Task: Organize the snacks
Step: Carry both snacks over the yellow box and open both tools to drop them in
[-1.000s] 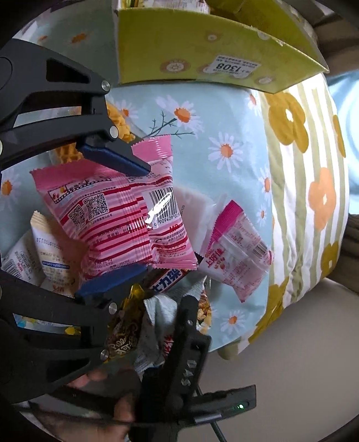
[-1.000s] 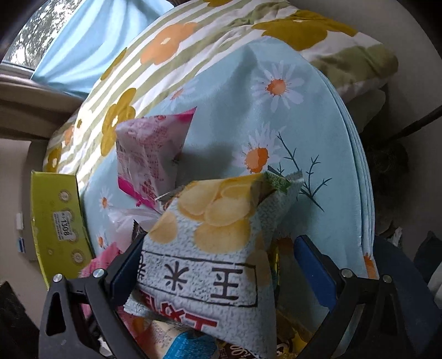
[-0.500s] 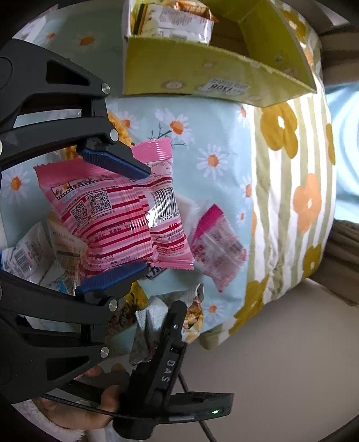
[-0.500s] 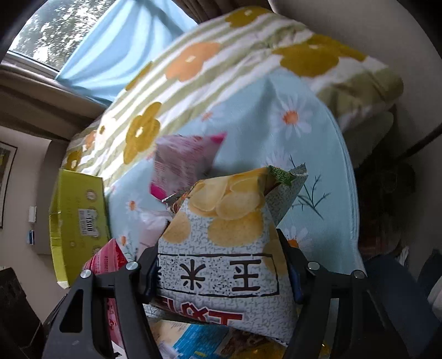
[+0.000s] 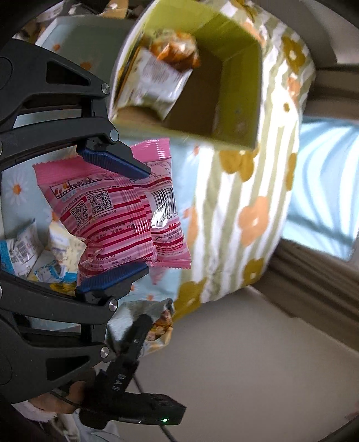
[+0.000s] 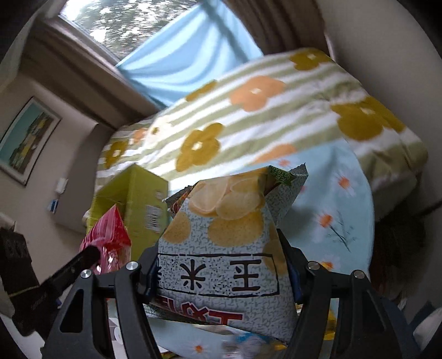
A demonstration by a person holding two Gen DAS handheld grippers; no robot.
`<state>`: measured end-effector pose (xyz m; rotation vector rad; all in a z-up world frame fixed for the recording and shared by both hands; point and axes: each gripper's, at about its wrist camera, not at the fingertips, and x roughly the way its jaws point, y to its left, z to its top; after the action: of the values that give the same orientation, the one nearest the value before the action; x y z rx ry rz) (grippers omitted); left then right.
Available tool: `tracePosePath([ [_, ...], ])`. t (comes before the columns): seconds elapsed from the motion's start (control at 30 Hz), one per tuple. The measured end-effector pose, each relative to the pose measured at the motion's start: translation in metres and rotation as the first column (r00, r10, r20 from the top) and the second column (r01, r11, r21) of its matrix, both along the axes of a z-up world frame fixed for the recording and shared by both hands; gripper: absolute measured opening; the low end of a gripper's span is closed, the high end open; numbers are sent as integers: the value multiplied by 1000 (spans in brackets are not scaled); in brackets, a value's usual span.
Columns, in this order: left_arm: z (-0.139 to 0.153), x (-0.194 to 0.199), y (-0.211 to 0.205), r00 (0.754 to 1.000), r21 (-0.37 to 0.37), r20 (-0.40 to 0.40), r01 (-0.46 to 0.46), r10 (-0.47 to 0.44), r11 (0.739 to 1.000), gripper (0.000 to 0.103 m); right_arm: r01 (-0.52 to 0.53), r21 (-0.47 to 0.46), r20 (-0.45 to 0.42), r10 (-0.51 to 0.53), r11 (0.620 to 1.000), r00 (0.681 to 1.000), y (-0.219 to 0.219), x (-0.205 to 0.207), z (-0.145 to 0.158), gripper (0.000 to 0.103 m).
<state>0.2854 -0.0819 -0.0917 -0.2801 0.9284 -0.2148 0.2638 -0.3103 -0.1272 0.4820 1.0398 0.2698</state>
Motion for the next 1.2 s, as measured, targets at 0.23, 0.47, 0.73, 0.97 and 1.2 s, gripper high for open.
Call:
tracePosePath([
  [0.23,31,12,80,996,-20,71,-54,56,998,59,-53,-5,89,53,999,995,67,13,37,65],
  [0.47,30,52,172,997,-24,53,-56,57,998,59,-41,14,102,39,999,994,150,40,40,65],
  [0.73,-8,115,262,999,-2,-26,-42,42,999,59,-51,-22,89,52,998,995,246,72,22,65],
  [0.97,-52,159,289,993,55,-120,11,-4,998,60,-63,-72,31,66,995,997,285,89,-5,65],
  [1.2,-71,182,294,990,95,-144,12,2,995,101,-100,-111,-17,99,989,995,300,99,-26,65],
])
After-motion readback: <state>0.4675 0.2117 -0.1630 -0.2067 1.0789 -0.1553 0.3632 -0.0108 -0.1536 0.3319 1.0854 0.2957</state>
